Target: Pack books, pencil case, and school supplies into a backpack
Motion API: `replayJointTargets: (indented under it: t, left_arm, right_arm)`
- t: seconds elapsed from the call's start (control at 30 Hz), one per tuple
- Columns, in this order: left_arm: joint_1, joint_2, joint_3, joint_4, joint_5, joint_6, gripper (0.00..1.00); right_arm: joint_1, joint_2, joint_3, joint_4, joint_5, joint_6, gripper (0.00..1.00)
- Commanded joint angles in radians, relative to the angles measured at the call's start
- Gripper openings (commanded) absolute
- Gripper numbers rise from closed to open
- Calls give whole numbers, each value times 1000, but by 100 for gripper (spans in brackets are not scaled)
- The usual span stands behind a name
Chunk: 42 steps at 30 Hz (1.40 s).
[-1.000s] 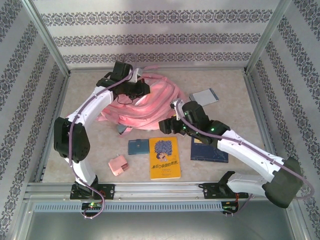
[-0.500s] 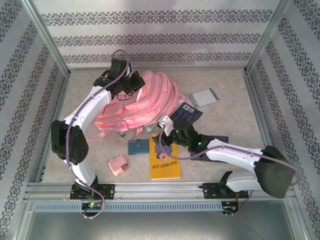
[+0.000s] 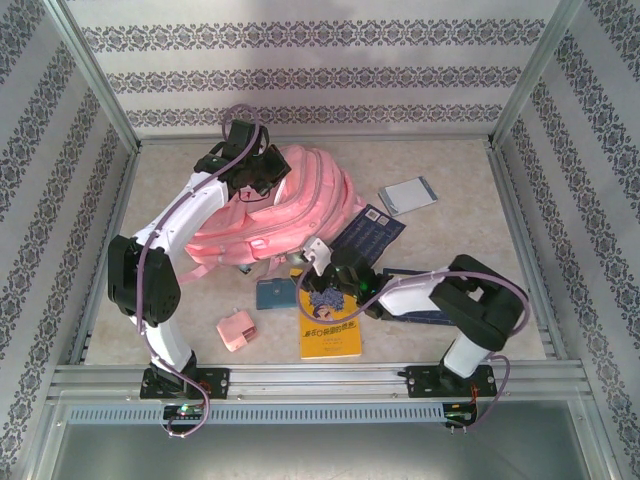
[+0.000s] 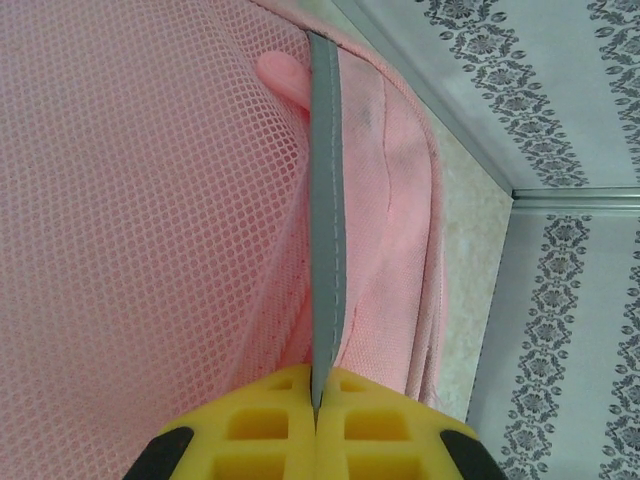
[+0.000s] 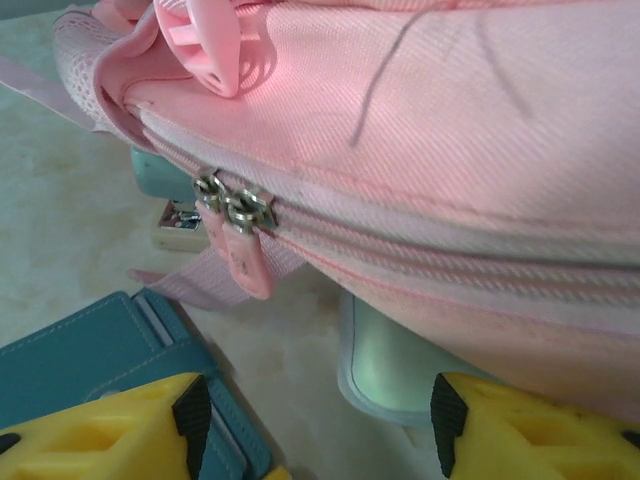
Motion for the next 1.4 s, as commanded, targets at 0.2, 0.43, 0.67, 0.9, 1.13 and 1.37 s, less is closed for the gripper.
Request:
replayJointTargets:
  t: [0.2, 0.43, 0.67, 0.9, 1.13, 1.37]
  left_arm:
    - [-6, 20, 13, 78, 0, -45, 0]
    - [-2, 36, 13, 92, 7, -64, 0]
    - [1, 38, 2, 112, -26, -189, 0]
    - [-2, 50, -5, 123, -43, -277, 0]
    - [0, 35, -37, 141, -71, -305, 0]
    - [-2, 33, -57, 161, -65, -325, 0]
  right_arm:
    - [3, 136, 64, 242, -59, 60, 60]
    - [6, 199, 47, 347, -74, 67, 59]
    - [30, 220, -42, 493, 171, 128, 60]
    - [62, 282, -70, 606, 223, 81, 65]
    - [70, 319, -19, 608, 236, 93, 65]
    - [71, 352, 43, 607, 206, 105, 61]
